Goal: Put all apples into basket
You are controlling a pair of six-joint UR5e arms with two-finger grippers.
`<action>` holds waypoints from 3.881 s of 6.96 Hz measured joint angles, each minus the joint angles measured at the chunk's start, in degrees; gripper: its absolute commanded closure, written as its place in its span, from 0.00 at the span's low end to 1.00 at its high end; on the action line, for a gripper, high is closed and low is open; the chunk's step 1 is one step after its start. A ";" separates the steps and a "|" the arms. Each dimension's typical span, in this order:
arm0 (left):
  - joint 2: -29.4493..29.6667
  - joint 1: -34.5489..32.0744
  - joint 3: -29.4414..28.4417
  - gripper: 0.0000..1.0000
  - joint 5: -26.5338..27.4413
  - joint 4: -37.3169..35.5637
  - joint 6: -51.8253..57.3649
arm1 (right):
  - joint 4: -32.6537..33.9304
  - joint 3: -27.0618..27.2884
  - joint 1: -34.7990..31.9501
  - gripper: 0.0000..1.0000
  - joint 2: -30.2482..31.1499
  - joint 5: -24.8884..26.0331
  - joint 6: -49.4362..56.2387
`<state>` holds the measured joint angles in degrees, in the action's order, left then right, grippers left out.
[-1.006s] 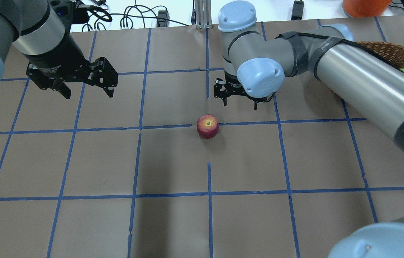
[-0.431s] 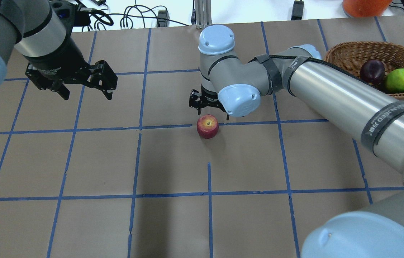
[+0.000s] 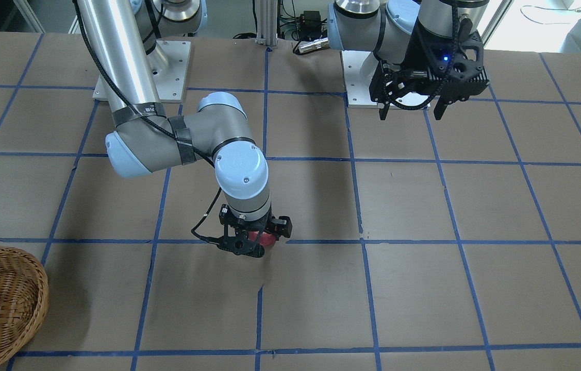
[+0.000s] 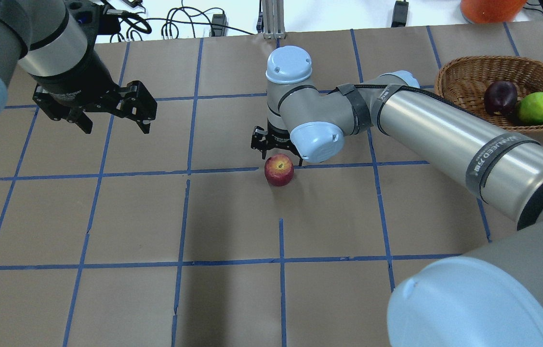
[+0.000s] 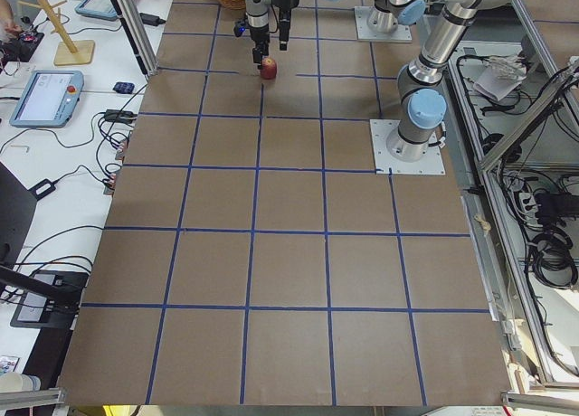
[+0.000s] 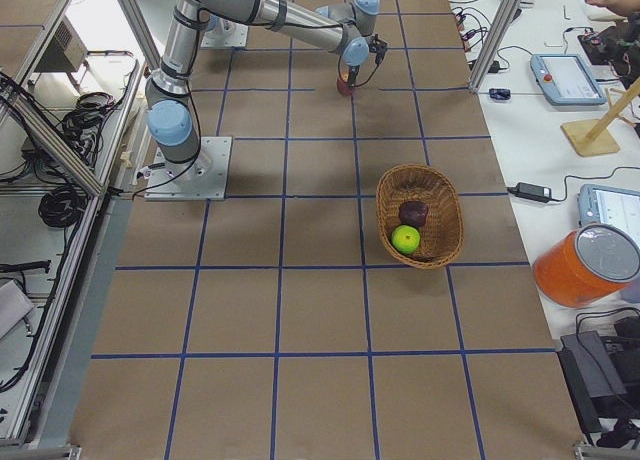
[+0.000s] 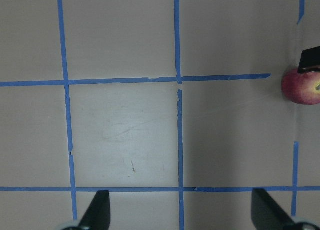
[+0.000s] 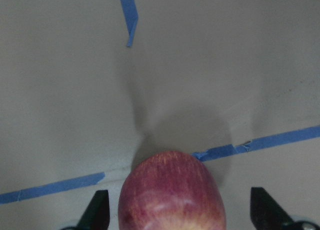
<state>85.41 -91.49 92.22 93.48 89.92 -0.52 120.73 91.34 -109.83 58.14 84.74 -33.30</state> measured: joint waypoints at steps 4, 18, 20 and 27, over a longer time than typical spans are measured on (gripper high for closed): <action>0.24 0.00 -0.46 0.00 -0.18 -0.14 0.00 | -0.26 1.44 -0.04 1.00 -1.21 -2.93 -0.19; -0.06 0.00 -0.55 0.00 0.21 -0.27 0.00 | -7.44 -11.71 39.71 0.07 -2.52 7.65 40.73; -0.01 0.00 -0.61 0.00 0.22 -0.27 0.04 | -4.78 -11.35 39.94 0.00 -3.64 9.73 40.95; -0.15 0.01 -0.64 0.00 0.22 -0.27 0.04 | -37.55 -11.05 29.59 0.00 24.68 9.29 36.95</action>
<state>85.26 -91.48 91.58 93.69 89.65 -0.48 83.18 80.29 -80.24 82.82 94.03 3.65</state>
